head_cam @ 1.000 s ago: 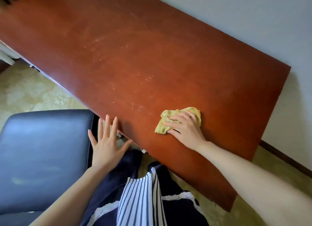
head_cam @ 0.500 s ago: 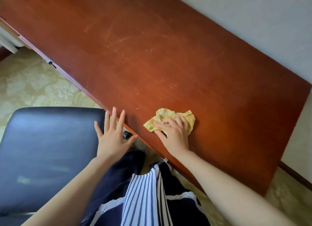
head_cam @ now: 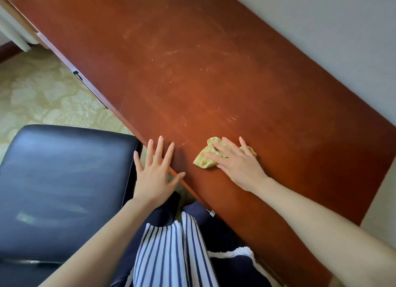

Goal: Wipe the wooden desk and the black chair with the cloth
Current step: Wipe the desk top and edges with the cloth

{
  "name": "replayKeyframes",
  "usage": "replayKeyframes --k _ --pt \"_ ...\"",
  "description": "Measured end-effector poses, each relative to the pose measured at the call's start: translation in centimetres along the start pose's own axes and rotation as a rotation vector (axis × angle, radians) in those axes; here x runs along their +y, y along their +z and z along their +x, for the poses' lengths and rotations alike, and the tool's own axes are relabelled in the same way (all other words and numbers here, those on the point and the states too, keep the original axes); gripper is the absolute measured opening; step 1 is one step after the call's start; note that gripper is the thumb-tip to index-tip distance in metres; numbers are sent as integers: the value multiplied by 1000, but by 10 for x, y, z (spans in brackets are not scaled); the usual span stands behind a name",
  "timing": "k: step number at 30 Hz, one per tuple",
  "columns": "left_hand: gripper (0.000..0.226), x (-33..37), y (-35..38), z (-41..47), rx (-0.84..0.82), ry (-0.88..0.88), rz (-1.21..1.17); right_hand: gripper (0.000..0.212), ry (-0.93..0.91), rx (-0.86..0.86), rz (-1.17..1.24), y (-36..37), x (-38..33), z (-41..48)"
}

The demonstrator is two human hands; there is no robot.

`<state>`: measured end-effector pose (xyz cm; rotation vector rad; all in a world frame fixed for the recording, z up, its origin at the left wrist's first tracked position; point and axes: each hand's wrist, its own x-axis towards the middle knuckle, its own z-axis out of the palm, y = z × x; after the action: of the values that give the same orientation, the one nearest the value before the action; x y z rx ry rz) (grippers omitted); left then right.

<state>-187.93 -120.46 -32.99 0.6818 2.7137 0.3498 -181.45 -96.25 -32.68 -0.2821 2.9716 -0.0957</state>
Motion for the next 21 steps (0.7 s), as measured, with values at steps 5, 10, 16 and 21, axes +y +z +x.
replayKeyframes --k 5,10,16,21 --pt "75 33 2 -11 52 -36 -49 47 103 50 63 6 -2 12" --pt "72 64 14 -24 26 -12 -6 44 78 70 187 17 -24 -8" --pt "47 79 23 -35 73 12 13 49 -196 171 195 17 -9 -52" --pt "35 89 18 -36 151 18 100 14 -132 531 130 5 8 -68"
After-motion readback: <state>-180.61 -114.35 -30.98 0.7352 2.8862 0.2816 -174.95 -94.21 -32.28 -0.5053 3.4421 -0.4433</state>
